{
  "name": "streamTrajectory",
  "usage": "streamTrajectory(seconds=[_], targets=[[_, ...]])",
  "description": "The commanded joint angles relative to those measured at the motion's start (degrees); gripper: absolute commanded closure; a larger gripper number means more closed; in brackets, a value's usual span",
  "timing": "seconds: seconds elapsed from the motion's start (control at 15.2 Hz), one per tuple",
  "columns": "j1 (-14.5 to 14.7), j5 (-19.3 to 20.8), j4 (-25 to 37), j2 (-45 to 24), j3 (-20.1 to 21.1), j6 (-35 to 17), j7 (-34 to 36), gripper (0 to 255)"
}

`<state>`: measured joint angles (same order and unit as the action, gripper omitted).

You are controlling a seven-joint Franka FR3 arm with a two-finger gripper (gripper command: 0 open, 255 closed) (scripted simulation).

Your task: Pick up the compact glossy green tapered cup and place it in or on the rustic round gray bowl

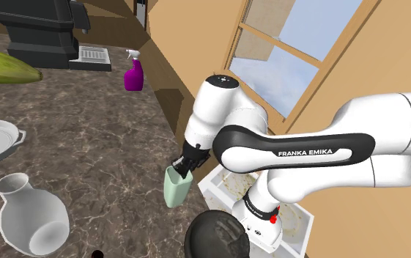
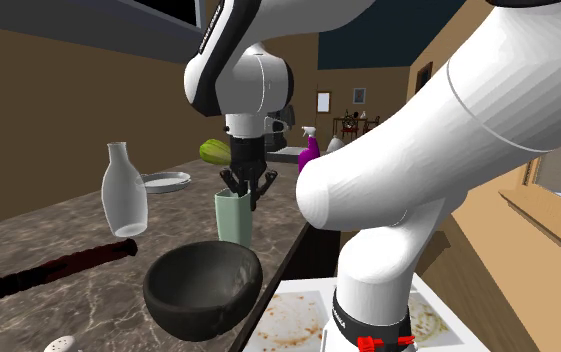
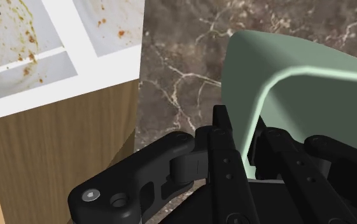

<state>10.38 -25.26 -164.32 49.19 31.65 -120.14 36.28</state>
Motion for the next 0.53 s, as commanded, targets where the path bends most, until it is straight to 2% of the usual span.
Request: streamTrajectory(seconds=[0.0,0.46], targets=[[-0.16,0.57,0.98,0.71,-0.60,1.65,0.05,255],[-0.84,2.77,5.10,3.05,-2.98,8.01,0.18,255]])
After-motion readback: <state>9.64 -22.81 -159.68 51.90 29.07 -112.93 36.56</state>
